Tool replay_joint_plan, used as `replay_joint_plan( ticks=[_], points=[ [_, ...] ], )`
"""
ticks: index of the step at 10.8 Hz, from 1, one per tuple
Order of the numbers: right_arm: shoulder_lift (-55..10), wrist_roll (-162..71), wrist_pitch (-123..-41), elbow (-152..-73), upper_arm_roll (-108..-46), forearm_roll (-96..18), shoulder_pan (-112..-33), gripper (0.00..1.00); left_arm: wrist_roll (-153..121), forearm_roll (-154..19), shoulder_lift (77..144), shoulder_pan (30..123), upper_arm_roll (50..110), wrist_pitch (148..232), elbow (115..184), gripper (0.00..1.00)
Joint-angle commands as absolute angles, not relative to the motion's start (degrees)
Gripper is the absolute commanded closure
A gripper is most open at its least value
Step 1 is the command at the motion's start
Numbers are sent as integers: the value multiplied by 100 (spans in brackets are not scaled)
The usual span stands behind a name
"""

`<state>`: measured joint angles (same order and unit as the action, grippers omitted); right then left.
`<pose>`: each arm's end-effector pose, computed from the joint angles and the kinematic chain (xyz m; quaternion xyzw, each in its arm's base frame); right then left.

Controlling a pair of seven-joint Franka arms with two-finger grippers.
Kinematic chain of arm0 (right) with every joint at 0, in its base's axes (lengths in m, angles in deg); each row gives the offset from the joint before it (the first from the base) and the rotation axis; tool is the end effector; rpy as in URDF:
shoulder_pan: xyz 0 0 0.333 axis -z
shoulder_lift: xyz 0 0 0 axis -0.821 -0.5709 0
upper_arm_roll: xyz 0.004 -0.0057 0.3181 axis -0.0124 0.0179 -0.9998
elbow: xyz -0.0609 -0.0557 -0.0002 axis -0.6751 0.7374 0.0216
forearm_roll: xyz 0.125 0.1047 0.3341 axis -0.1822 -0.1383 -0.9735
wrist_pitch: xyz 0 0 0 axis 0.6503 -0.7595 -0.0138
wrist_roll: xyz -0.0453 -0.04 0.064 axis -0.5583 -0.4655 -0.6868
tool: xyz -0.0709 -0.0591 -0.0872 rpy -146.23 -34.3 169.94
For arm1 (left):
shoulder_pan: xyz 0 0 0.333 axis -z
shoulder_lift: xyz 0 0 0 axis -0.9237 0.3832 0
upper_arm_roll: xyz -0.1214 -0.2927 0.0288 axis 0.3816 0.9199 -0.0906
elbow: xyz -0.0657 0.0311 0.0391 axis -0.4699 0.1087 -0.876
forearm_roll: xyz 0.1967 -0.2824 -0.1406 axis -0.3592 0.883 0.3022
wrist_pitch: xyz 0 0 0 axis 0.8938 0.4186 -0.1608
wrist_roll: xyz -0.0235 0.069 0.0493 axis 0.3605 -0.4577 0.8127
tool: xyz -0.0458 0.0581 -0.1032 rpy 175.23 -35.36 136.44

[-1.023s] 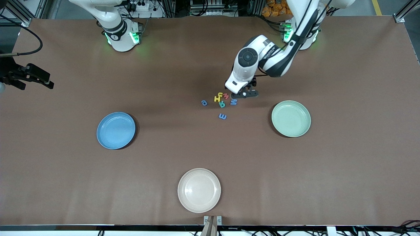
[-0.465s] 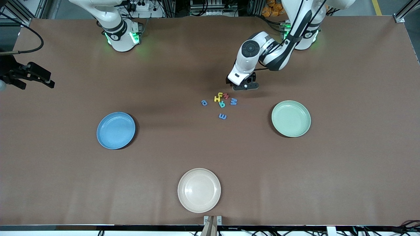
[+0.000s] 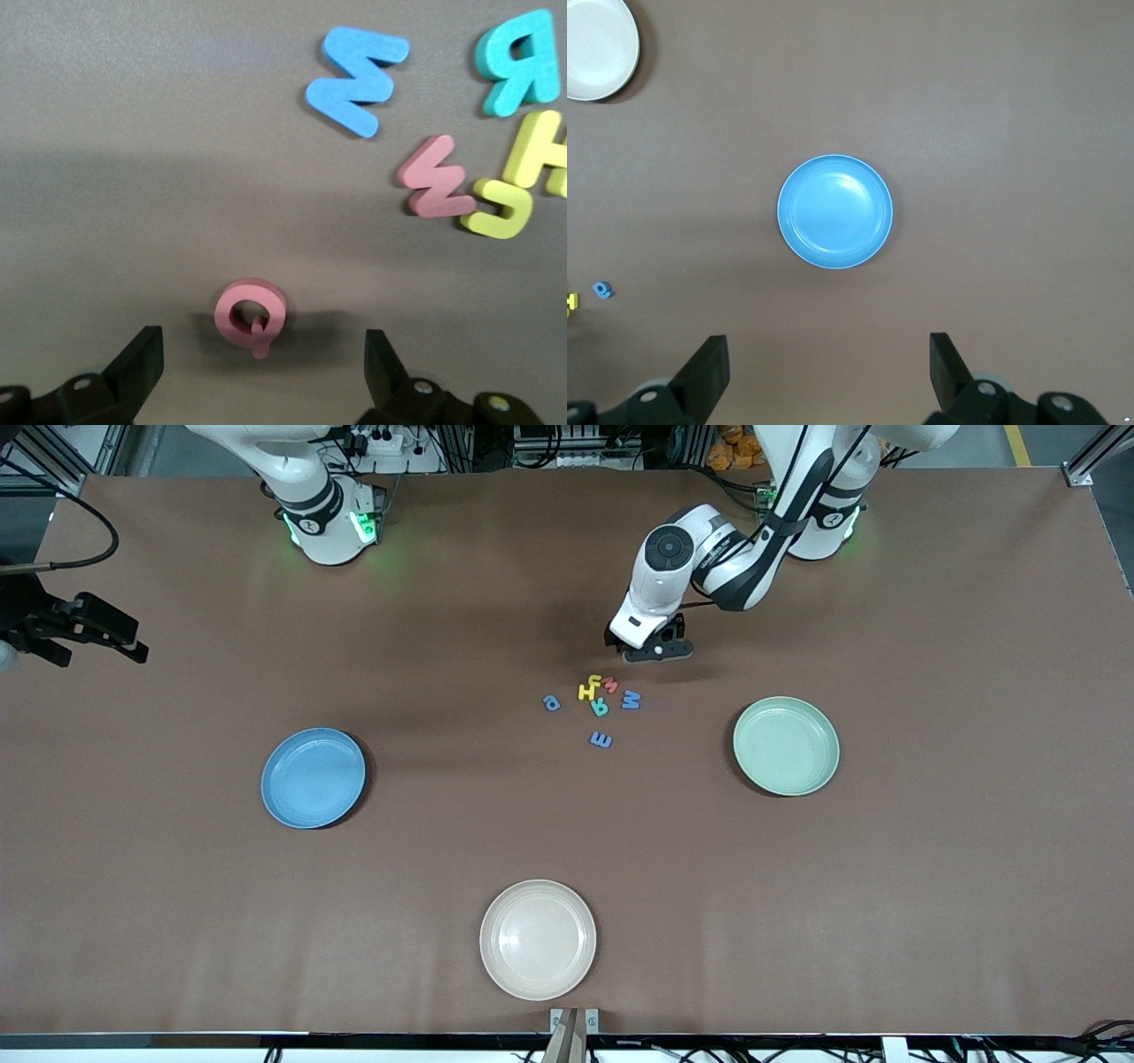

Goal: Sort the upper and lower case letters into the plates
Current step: 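Lower the left gripper and grasp the pink letter q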

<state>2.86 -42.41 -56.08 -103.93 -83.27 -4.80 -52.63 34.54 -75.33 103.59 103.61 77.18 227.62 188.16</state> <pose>0.5237 -0.0084 0.6164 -0.9997 -0.0048 -0.0054 0.0244 0.2923 -0.3804 0.1796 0.9967 0.0633 -0.0506 0.0111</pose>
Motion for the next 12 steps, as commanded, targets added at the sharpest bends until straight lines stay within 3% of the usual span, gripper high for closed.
replay_joint_plan(
  ticks=[1, 6, 7, 8, 11, 12],
  points=[
    [353, -4282, -5588, -10395, -8340, -503, -5264, 0, 3662, -7937, 10475, 10342, 7680, 23006, 18893, 0],
    [353, -4282, -5588, -10395, -8340, -503, -5255, 0, 3820, -8114, 10581, 10359, 7662, 23050, 18867, 2],
    [353, -4282, -5562, -10404, -8340, -503, -5255, 0, 3829, -8106, 10581, 10385, 7662, 23050, 18850, 18],
    [353, -4282, -5526, -10412, -8331, -503, -5246, 0, 3872, -8123, 10615, 10394, 7662, 23050, 18850, 27],
    [336, -4361, -5509, -10448, -8305, -503, -5228, 0, 3890, -8132, 10625, 10412, 7662, 23050, 18832, 37],
    [336, -4361, -5509, -10448, -8305, -503, -5228, 0, 3925, -8141, 10625, 10412, 7662, 23050, 18832, 46]
  ],
)
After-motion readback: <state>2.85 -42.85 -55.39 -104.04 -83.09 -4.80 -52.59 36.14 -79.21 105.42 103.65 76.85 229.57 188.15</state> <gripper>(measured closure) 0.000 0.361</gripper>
